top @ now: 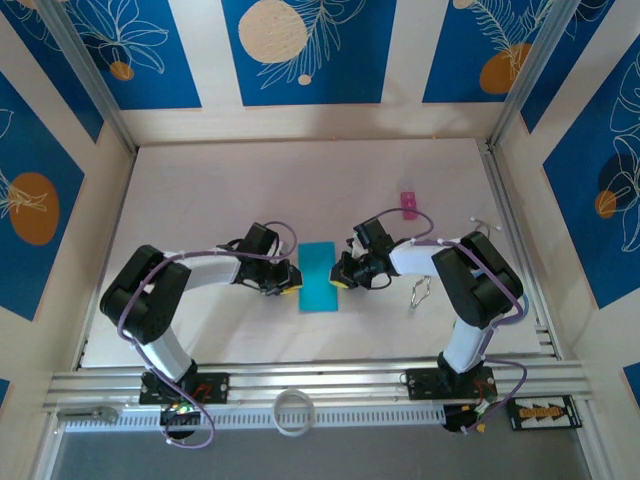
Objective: Fold a paper plane with a square sheet of paper (pick it up from the middle)
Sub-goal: Third fold the triangle at the center of the table.
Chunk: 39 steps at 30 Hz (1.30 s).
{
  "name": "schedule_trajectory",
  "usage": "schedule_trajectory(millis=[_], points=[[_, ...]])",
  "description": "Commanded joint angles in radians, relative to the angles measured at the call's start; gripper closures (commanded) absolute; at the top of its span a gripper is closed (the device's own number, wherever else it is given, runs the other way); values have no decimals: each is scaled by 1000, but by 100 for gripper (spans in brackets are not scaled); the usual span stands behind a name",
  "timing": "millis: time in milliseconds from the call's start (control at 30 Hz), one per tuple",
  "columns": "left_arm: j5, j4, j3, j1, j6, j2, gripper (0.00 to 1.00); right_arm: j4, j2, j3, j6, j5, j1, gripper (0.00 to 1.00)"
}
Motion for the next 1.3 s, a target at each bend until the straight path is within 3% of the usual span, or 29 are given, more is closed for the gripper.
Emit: schedule_trajectory(millis=[0, 400, 867, 1267], points=[[29, 7, 0, -3, 7, 20, 79, -53, 40, -25, 14, 47, -5, 90], [64, 66, -12, -3, -17, 27, 81, -51, 42, -25, 16, 49, -4, 90], [15, 40, -15, -3, -17, 19, 80, -44, 44, -26, 15, 44, -3, 90], [-8, 41, -29, -4, -54, -13, 94, -47, 42, -19, 12, 43, -4, 90]])
